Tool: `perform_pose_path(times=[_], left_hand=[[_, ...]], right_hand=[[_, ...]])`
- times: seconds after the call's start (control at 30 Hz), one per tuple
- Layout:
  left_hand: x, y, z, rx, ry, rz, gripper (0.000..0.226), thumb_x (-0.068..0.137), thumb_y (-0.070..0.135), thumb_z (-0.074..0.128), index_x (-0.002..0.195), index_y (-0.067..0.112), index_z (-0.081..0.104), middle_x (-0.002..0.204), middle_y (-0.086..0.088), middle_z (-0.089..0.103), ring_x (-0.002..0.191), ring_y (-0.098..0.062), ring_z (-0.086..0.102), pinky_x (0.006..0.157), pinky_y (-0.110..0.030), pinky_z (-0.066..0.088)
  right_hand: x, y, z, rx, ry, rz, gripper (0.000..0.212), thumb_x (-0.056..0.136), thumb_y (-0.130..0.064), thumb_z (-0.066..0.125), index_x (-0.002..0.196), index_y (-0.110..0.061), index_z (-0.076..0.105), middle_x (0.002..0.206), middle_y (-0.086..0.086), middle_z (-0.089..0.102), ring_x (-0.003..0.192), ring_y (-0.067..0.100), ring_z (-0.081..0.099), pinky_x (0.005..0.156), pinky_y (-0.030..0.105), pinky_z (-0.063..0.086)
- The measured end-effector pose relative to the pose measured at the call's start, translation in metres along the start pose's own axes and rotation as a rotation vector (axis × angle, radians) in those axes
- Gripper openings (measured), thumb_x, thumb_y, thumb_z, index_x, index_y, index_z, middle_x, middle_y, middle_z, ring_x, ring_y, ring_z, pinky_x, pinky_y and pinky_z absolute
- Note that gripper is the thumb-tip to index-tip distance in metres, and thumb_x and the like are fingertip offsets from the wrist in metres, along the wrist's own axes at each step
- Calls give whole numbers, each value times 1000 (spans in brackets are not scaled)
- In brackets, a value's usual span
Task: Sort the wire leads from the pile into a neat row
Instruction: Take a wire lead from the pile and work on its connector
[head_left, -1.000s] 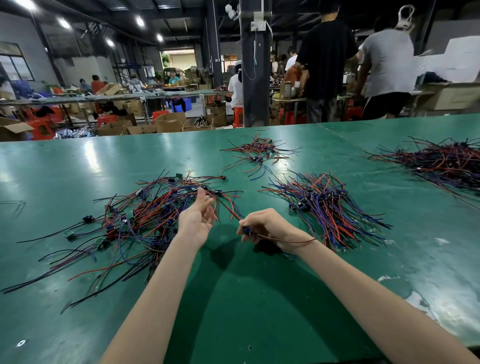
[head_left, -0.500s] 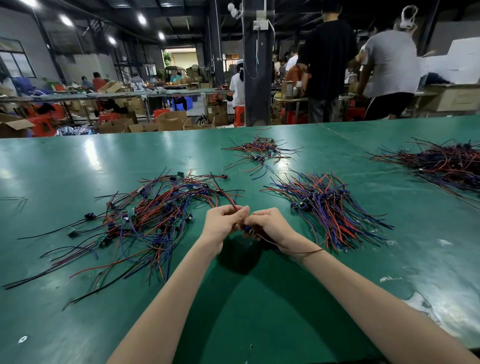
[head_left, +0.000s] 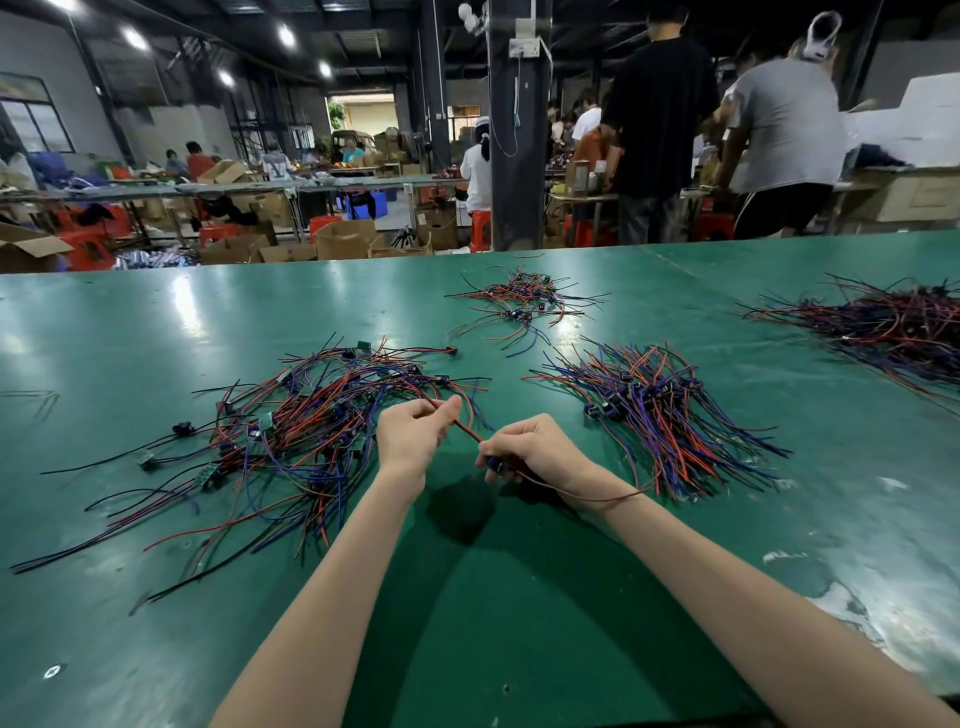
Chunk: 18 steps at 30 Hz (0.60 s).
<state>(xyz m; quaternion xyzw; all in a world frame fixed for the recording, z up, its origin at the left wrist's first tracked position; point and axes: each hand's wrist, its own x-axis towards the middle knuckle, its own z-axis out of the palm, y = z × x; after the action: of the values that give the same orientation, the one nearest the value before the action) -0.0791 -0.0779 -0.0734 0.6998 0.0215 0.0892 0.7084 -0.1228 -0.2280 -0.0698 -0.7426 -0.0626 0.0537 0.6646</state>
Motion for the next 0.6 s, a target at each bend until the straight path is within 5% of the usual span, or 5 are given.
perform_pose_path(times=[0.6], left_hand=[[18, 8, -26, -209, 189, -135, 22, 79, 20, 76, 71, 4, 63, 61, -3, 52, 53, -13, 40, 55, -22, 39]], right_hand=[[3, 2, -6, -66, -104, -7, 21, 86, -6, 62, 67, -5, 70, 53, 6, 65, 39, 7, 52, 42, 14, 39]])
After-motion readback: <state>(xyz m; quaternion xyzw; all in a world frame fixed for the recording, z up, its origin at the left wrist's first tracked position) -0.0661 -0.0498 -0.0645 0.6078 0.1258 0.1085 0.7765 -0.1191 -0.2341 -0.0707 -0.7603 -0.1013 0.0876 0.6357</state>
